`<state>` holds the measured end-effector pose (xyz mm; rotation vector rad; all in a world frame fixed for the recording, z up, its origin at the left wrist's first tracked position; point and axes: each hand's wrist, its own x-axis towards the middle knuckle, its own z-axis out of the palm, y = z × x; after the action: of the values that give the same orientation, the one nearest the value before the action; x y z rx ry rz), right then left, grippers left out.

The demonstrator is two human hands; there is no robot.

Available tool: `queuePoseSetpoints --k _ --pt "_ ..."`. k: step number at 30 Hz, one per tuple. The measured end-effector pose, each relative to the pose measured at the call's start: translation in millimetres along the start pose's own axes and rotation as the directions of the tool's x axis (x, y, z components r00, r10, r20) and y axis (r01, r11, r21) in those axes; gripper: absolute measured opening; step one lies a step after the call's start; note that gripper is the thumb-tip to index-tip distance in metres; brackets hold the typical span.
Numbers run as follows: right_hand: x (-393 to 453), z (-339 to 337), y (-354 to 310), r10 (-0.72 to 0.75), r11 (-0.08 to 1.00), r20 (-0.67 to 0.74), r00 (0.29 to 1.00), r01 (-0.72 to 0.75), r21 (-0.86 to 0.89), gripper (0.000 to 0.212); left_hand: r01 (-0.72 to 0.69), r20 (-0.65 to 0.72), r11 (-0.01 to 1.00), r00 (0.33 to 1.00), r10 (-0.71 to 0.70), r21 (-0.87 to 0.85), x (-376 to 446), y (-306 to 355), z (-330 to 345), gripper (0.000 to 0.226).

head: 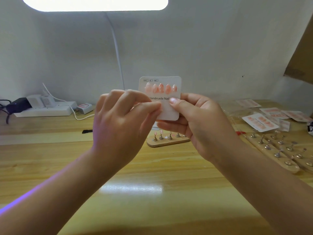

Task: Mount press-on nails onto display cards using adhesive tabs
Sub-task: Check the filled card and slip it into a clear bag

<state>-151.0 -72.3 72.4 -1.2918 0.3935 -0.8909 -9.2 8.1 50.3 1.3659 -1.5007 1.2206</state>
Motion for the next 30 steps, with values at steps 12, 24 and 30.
queuePoseSetpoints --k 12,24,30 --pt "2 -4 -1 0.066 0.995 0.009 0.998 -0.066 0.079 0.012 0.106 0.047 0.977 0.994 -0.099 -0.183 1 2 2 0.022" --pt "5 -8 -2 0.089 0.993 0.088 0.992 -0.095 0.071 0.014 0.828 0.591 0.144 0.497 -0.636 -0.542 11 0 -1 0.027" --pt "6 -7 4 0.011 0.998 0.129 0.992 -0.019 0.056 0.021 0.804 0.530 0.099 0.474 -0.704 -0.587 9 8 0 0.021"
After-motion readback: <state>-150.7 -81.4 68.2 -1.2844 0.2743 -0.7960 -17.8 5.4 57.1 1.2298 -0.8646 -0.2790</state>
